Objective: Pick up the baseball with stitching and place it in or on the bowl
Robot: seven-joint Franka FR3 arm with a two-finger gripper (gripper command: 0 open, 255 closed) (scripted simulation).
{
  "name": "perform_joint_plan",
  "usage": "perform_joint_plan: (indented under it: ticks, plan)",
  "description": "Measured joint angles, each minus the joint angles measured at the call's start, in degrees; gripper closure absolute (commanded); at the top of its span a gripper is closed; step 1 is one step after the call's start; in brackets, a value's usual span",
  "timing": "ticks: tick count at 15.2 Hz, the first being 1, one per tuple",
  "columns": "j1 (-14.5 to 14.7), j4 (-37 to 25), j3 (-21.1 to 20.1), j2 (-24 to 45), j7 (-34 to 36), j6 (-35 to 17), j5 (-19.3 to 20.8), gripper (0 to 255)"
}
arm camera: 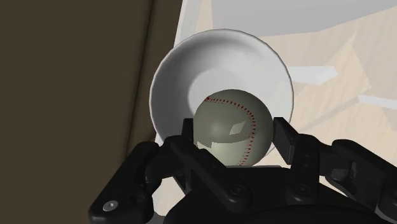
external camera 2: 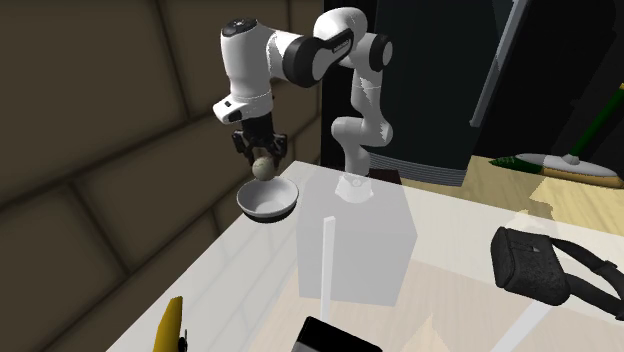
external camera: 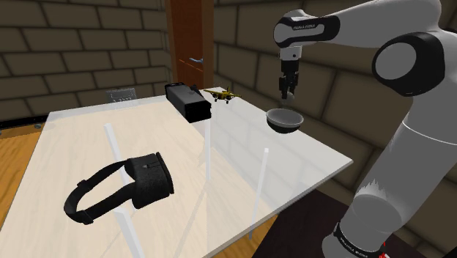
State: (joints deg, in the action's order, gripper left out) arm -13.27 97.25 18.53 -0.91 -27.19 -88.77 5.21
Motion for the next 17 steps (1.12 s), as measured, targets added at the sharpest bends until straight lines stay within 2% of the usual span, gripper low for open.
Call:
perform_joint_plan:
  ticks: [9, 16, 17]
  plan:
    - [-0.12, 7.58, 0.12, -0.42, 0.45, -7.17, 0.2, 255]
    - [-0.12, 8.4, 0.13, -0.36, 0.52, -8.07, 0.18, 255]
    - [-0.12, 8.41, 0.13, -0.36, 0.52, -8.07, 0.18, 0]
